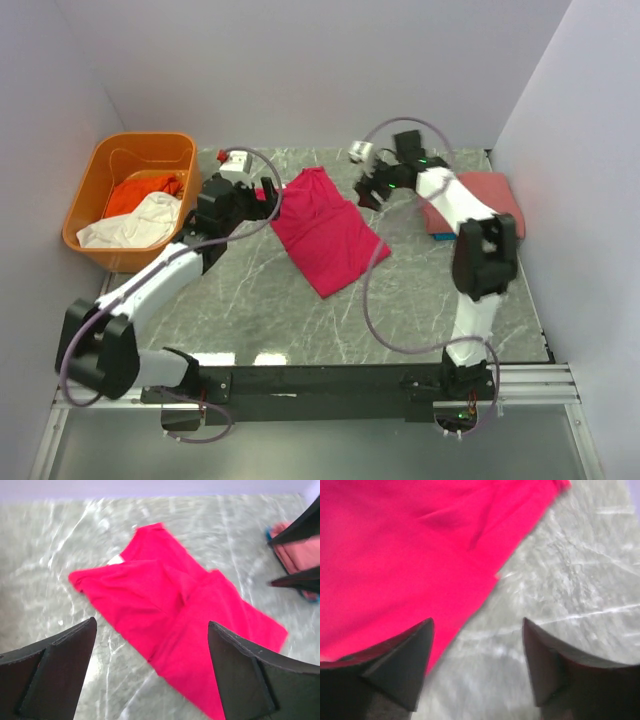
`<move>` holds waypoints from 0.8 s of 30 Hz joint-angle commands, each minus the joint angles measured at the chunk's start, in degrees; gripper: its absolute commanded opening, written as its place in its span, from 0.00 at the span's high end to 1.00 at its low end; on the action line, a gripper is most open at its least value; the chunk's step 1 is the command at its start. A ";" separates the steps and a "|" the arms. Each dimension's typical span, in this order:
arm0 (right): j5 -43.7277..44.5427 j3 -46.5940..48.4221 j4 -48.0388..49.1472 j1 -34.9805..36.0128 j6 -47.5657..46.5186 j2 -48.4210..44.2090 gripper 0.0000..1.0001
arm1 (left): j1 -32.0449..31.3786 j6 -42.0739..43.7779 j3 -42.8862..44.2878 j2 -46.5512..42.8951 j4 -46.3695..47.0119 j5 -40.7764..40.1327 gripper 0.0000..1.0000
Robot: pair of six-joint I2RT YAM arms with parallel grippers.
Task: Fold and stack the t-shirts
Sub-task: Fold the tshirt
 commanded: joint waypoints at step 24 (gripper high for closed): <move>-13.35 -32.18 -20.12 -11.50 -60.67 -21.80 0.28 | -43.07 19.11 -3.89 21.77 -0.91 -29.70 0.24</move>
